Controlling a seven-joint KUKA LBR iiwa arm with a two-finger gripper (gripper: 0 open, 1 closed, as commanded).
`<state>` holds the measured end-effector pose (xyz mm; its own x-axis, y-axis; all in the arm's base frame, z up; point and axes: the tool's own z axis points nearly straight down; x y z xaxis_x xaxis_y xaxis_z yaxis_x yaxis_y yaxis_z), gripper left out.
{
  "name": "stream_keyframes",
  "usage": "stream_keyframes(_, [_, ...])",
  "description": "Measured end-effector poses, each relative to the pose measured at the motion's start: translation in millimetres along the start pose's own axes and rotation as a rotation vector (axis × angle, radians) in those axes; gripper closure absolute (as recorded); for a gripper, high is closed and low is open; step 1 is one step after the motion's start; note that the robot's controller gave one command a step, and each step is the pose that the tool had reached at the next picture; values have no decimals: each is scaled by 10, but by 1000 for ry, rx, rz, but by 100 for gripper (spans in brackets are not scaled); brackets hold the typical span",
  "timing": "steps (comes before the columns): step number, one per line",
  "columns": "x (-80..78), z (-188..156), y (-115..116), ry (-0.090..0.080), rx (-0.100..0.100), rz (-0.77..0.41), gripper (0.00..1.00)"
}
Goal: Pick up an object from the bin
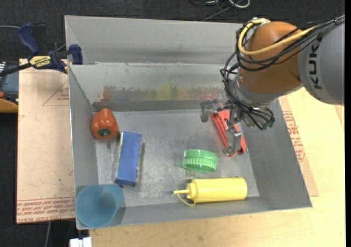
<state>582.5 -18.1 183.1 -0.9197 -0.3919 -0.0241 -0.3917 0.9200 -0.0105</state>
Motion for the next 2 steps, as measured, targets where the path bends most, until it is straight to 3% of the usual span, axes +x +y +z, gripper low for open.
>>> stream_keyframes(1, [156, 329, 243, 0, -3, 41, 0])
stream_keyframes(2, [-131, 413, 101, -3, -1, 232, 0])
